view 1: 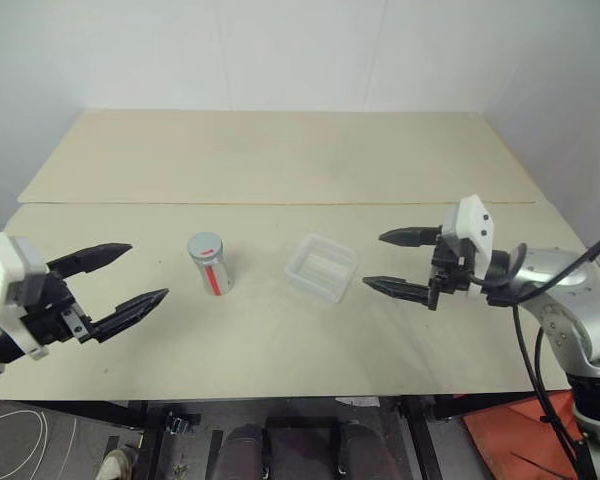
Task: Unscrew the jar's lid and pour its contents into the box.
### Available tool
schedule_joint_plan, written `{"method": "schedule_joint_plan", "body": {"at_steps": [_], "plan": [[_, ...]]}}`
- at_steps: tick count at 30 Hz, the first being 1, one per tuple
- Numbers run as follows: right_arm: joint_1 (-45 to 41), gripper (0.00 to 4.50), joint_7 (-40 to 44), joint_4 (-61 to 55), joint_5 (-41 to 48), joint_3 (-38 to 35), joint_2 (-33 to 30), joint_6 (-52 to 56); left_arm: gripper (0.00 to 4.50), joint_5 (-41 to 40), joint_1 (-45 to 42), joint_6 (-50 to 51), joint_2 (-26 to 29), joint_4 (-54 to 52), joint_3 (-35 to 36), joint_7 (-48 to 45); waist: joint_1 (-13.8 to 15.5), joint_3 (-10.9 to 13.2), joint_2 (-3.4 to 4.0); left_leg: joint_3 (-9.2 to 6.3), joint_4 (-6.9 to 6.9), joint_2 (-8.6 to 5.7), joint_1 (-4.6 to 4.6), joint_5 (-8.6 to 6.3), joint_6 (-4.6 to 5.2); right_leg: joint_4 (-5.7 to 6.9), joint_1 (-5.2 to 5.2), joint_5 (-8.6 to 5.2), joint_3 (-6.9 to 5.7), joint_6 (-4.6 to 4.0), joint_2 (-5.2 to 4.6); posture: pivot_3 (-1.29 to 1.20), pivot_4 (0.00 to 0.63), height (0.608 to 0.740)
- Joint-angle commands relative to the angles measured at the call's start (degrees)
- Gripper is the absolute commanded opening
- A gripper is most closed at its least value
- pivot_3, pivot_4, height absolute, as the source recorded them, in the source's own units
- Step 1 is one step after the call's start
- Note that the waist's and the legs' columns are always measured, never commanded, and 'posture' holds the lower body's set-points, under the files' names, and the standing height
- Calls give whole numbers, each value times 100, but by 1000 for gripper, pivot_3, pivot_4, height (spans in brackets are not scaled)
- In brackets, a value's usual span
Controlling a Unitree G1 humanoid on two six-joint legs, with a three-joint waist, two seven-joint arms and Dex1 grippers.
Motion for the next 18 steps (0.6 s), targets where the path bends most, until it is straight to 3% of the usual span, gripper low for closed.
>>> {"method": "schedule_joint_plan", "body": {"at_steps": [1, 9, 14, 18], "plan": [[-80, 4500, 84, -79, -20, -111, -19, -212, 4480, -98, -144, -22, 13, -89, -28, 66, 6, 0, 0, 0, 0, 0, 0, 0, 0, 0, 0, 0, 0, 0, 0, 0, 150, 740], [-290, 4500, 193, -15, -42, -136, -2, -220, 4480, 340, -212, -137, -700, -476, -875, 971, -3, 0, 0, 0, 0, 0, -1, 0, 0, 2, 1, 2, 1, 0, 0, 0, 150, 740], [-448, 4500, 438, 170, -160, -80, -78, -370, 4480, 905, -226, -83, -1652, -809, -1709, 2230, 5, 0, -1, -4, 0, -5, 2, 0, 1, 0, 8, 3, 2, 1, -3, 0, 150, 740], [-634, 4500, 638, 309, -155, -122, -146, -413, 4480, 1831, -117, -226, -2395, -871, -2523, 3230, 8, -1, 0, -12, 3, -7, 3, 0, 1, 2, 14, 5, 0, 1, -3, 0, 150, 740]]}}
